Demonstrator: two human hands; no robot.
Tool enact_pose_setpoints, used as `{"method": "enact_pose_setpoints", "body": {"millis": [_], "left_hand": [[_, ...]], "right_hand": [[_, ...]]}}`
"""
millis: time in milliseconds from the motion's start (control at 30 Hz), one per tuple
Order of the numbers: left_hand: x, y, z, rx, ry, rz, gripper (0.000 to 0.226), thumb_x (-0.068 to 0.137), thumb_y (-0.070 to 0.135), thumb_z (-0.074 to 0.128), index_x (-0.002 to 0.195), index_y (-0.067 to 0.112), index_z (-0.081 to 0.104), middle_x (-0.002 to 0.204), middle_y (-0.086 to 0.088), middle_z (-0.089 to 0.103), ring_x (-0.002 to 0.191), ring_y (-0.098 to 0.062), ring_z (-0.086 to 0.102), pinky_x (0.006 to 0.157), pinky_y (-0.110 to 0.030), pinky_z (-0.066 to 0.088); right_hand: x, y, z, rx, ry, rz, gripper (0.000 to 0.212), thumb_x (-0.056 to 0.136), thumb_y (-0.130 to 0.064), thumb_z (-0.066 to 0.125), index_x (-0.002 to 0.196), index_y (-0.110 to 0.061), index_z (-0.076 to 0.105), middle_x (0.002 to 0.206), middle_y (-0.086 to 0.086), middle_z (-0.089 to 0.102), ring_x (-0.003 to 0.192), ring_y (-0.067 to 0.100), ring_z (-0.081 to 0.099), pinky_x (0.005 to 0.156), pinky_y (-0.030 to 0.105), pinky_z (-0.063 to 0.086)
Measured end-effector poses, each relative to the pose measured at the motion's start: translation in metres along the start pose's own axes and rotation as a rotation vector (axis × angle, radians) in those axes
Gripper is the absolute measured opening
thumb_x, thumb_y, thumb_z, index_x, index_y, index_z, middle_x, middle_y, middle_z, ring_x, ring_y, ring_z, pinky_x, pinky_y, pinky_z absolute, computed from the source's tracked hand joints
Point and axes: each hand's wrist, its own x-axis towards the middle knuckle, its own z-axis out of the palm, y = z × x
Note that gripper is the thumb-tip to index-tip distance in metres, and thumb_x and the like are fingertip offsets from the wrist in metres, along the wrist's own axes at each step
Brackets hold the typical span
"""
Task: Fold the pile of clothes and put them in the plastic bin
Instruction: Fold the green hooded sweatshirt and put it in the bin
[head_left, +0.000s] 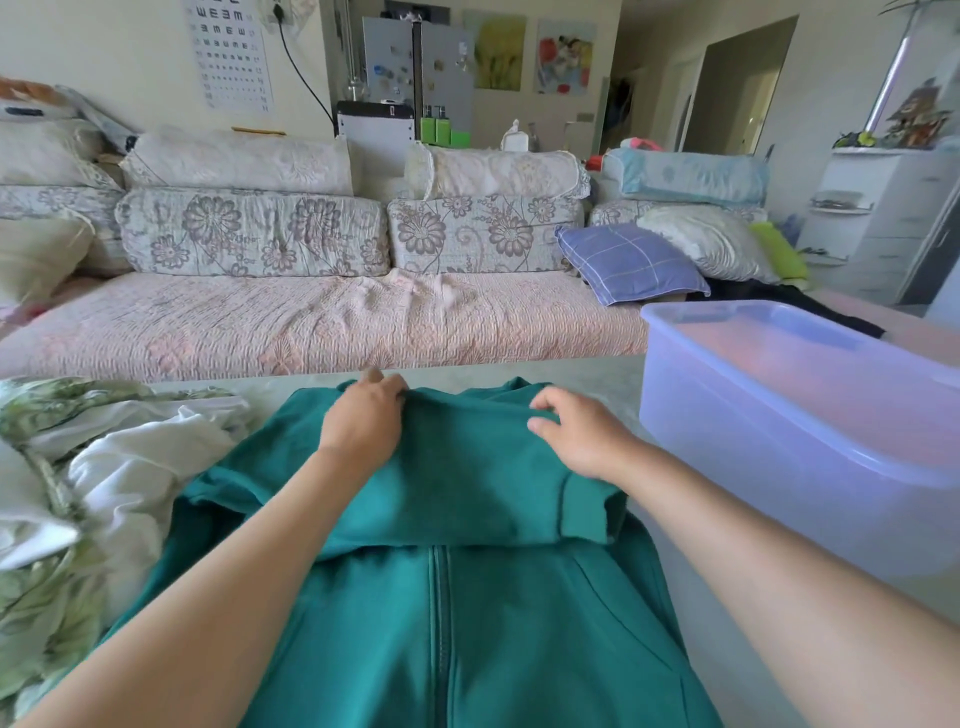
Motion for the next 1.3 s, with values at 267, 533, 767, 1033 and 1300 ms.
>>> {"method": "enact_pose_setpoints", "body": {"millis": [267, 533, 767, 1033, 1300], "left_hand": [[-0.031, -0.035, 0.017, 0.249, -0.467, -0.041, 0.062, 0.1, 0.053, 0.033, 0.154, 0.039, 0.007, 0.161, 0.002, 0.016, 0.145, -0.027, 0.022, 0.11, -0.054, 0.03], [-0.032, -0.065, -0.003, 0.387, -0.693, -0.31, 0.062, 0.098, 0.06, 0.013, 0.155, 0.041, -0.002, 0.164, 0.001, -0.009, 0.15, -0.033, -0.009, 0.114, -0.067, 0.0], [-0.044, -0.091, -0.037, 0.144, -0.742, -0.149, 0.077, 0.079, 0.057, 0.048, 0.151, 0.046, 0.023, 0.163, 0.012, 0.005, 0.15, -0.022, 0.008, 0.12, -0.052, 0.012], [-0.069, -0.119, -0.069, 0.348, -0.614, 0.102, 0.08, 0.078, 0.01, 0.049, 0.147, 0.048, 0.033, 0.154, 0.015, 0.031, 0.14, -0.012, 0.032, 0.114, -0.034, 0.032], [-0.078, -0.116, -0.1, 0.843, -0.332, 0.135, 0.04, 0.103, 0.026, 0.041, 0.136, 0.046, 0.049, 0.137, 0.003, 0.042, 0.127, -0.023, 0.04, 0.093, -0.03, 0.045]], "right_hand": [[0.007, 0.018, 0.031, -0.447, -0.008, -0.047, 0.062, 0.094, -0.035, 0.06, 0.148, -0.025, 0.032, 0.145, 0.006, 0.038, 0.132, 0.028, 0.041, 0.105, 0.043, 0.035], [-0.009, 0.007, 0.046, -0.39, -0.069, -0.363, 0.047, 0.097, -0.043, 0.051, 0.141, -0.028, 0.052, 0.146, -0.002, 0.045, 0.136, 0.02, 0.04, 0.112, 0.035, 0.026], [-0.026, -0.001, 0.051, -0.618, -0.481, -0.351, 0.1, 0.081, -0.039, 0.062, 0.159, -0.034, -0.001, 0.167, 0.0, -0.009, 0.154, 0.016, -0.007, 0.123, 0.052, 0.002], [-0.029, -0.013, 0.047, -0.617, -0.445, -0.318, 0.097, 0.081, 0.005, 0.048, 0.159, -0.037, 0.007, 0.168, -0.002, -0.002, 0.154, 0.015, 0.001, 0.121, 0.053, 0.013], [-0.021, -0.029, 0.04, -0.735, -0.123, -0.528, 0.086, 0.089, 0.013, 0.039, 0.158, -0.033, 0.017, 0.167, 0.002, 0.01, 0.154, 0.022, 0.009, 0.122, 0.05, 0.014]]}}
